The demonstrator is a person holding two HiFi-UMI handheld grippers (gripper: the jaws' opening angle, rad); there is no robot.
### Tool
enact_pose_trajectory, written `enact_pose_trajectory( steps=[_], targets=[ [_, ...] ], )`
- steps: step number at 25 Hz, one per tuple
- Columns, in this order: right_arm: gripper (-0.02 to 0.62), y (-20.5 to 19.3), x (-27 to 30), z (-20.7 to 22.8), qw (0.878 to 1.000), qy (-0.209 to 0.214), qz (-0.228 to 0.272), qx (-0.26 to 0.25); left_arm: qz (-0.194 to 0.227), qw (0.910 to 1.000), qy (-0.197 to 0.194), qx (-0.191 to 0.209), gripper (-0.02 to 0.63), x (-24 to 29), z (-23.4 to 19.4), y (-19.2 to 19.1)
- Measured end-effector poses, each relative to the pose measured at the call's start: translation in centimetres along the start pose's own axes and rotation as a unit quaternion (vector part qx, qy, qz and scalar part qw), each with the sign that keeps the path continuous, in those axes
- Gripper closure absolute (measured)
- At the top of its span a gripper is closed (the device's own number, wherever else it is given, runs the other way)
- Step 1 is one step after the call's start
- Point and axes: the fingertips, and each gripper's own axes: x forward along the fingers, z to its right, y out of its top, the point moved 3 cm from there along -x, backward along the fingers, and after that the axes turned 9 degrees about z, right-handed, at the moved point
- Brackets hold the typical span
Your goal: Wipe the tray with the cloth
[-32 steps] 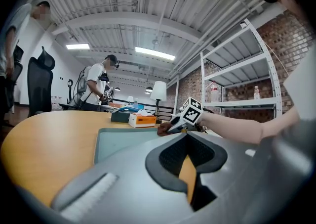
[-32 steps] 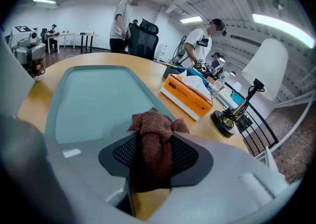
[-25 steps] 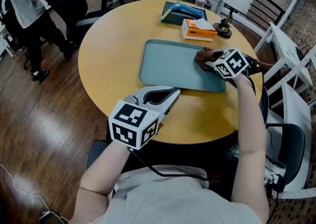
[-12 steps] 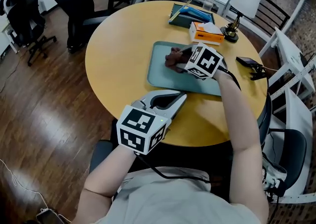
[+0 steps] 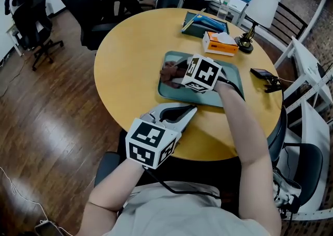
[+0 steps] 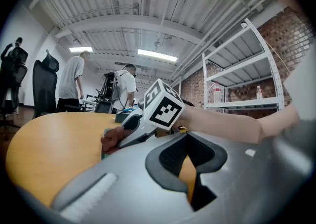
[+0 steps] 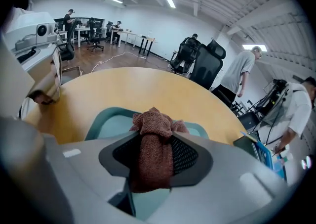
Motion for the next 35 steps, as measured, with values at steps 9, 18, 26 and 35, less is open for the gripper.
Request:
enact_pose_trajectory(
  steps=[9, 18, 26, 35],
  targets=[
    [0.428, -4.8, -5.3, -1.0, 0.999, -0.014, -0.029, 0.020, 0.000, 0.9999, -0.011, -0.001, 0.604, 0.4, 0.5, 0.2],
    [0.428, -11.9, -11.3, -0.4, 0.992, -0.065, -0.054, 0.088, -0.004, 0.9998, -0.021, 0.000, 0.604, 1.2, 1.2, -0.1],
    [0.428, -15.5, -14.2, 0.0, 0.985, -0.104, -0.068, 0.121, -0.010, 0.9997, -0.021, 0.003, 0.604, 1.5, 1.3, -0.4],
    [0.428, -17.2, -15.8, -0.2, 0.981, -0.115, -0.055, 0.144, -0.013, 0.9997, -0.021, 0.005, 0.604, 1.6, 1.3, -0.5]
  ],
)
